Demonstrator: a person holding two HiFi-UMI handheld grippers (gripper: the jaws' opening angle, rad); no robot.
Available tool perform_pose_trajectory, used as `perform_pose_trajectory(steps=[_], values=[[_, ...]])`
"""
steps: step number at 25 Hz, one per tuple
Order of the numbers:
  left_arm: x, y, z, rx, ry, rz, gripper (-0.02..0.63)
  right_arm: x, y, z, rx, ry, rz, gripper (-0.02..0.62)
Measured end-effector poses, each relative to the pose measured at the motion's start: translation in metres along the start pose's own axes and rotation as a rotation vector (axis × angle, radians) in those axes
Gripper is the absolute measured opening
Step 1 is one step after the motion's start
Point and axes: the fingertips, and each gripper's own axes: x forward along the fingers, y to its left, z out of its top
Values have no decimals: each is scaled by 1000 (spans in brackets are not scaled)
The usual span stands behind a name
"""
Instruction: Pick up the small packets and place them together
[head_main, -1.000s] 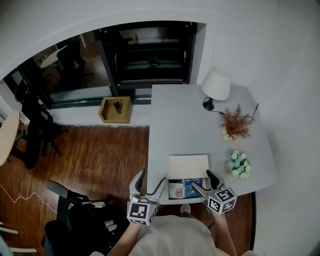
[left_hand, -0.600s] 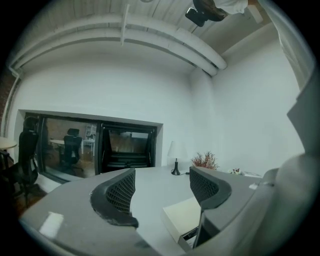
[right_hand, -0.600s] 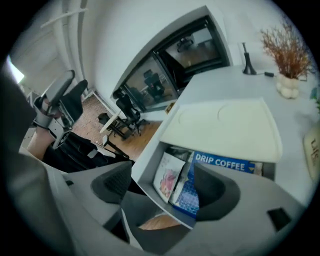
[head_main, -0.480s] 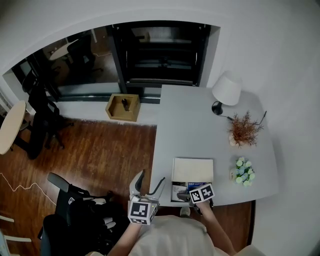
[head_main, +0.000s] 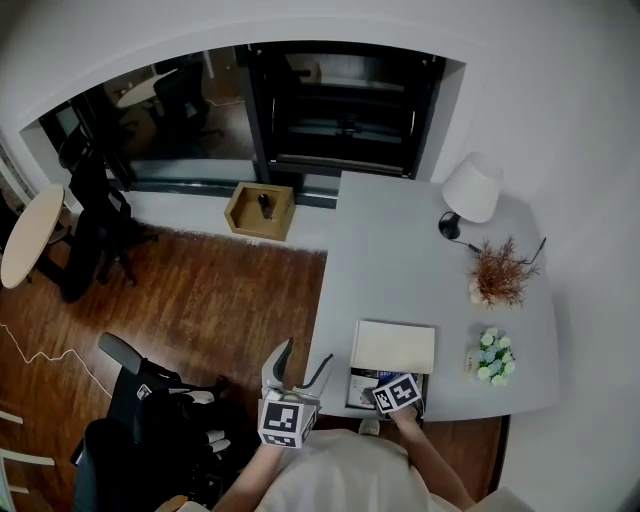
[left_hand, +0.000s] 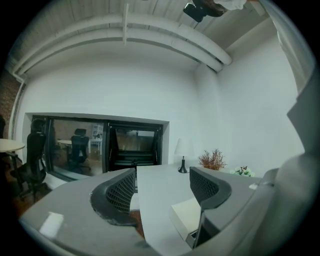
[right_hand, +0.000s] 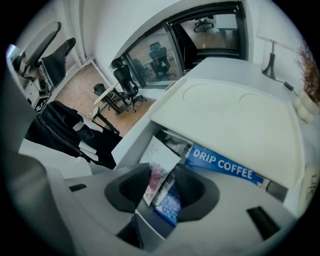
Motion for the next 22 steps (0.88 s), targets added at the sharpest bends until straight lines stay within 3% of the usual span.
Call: perform_pose_trajectory(steps=[9, 16, 22], values=[[5, 2, -1, -9, 2, -5, 325, -27, 6, 0, 55, -93, 54, 86], [9, 0, -2, -12, 7, -22, 325, -60, 0, 3, 104, -157, 56, 86], [10, -2, -3, -18, 7, -32, 325, -104, 2, 44, 176, -329, 160, 84]])
